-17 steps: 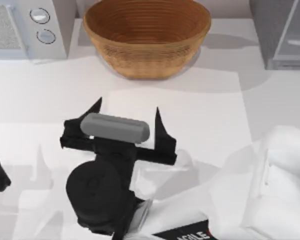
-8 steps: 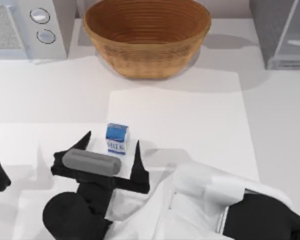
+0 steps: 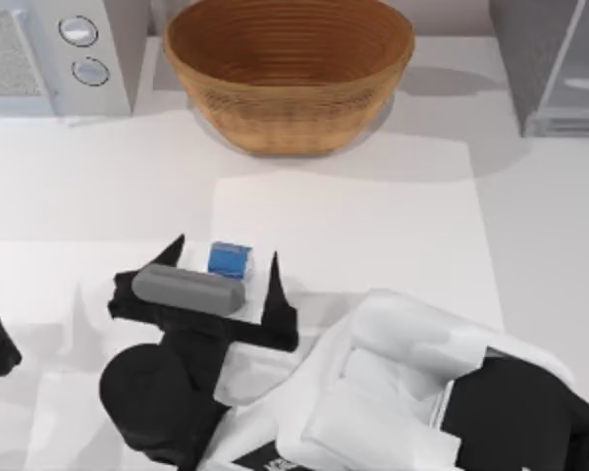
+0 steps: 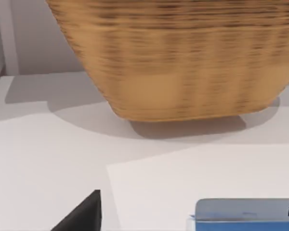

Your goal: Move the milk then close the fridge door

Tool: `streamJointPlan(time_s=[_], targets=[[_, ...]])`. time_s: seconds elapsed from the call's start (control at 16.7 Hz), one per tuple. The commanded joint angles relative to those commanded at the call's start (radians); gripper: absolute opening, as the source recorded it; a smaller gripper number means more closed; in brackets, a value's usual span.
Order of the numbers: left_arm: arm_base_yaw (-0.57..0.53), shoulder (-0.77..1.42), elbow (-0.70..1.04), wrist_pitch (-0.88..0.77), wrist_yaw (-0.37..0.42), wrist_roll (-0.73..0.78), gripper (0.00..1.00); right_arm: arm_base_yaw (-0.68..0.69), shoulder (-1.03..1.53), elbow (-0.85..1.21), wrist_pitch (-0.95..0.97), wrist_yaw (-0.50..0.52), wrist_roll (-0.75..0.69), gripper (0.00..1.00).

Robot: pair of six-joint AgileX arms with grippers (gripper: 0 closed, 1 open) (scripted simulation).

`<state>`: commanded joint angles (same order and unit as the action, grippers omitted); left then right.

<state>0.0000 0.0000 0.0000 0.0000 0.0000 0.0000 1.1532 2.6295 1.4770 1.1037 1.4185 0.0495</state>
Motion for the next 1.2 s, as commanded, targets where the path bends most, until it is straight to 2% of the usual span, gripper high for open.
streamJointPlan(time_s=[0.3,1.08,1.2], targets=[[0.000,0.000,0.000,0.000,0.000,0.000,1.00,-0.019,0.005,0.009,0.005,-0.018,-0.008,1.00],[0.000,0.000,0.000,0.000,0.000,0.000,1.00,-0.019,0.005,0.009,0.005,-0.018,-0.008,0.02],[0.000,0.000,0.000,0.000,0.000,0.000,1.00,-0.019,0.005,0.009,0.005,-0.018,-0.008,0.00]])
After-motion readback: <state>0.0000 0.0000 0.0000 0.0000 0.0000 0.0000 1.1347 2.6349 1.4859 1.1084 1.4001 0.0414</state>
